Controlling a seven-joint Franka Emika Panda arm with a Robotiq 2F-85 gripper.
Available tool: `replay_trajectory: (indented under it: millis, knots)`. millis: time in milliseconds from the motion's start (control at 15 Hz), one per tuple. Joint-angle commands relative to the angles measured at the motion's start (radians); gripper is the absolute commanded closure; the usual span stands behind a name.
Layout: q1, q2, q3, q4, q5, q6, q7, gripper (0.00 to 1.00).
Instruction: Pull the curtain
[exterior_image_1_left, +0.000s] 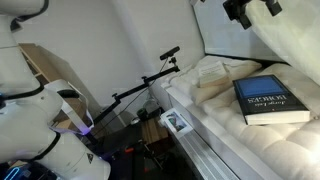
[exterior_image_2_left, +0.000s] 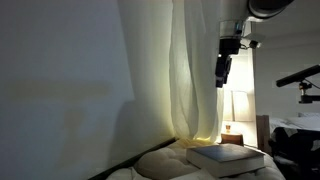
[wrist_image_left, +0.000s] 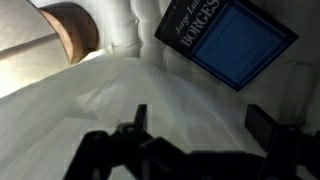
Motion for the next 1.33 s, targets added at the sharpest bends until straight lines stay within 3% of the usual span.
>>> replay_trajectory:
  millis: [0,267,467,600,800,1267]
  knots:
    - [0.045,0.108,-0.042,0.139,-0.029,-0.122,0.008,0.00]
    - [0.071,0.180,-0.075,0.200,-0.094,-0.100,-0.014,0.00]
    - [0.060,0.199,-0.076,0.190,-0.132,0.029,-0.082,0.00]
    - [0.053,0.201,-0.083,0.158,-0.158,0.178,-0.115,0.00]
    - [0.033,0.218,-0.077,0.139,-0.128,0.316,-0.200,0.00]
    - [0.029,0.264,-0.113,0.128,-0.152,0.456,-0.276,0.00]
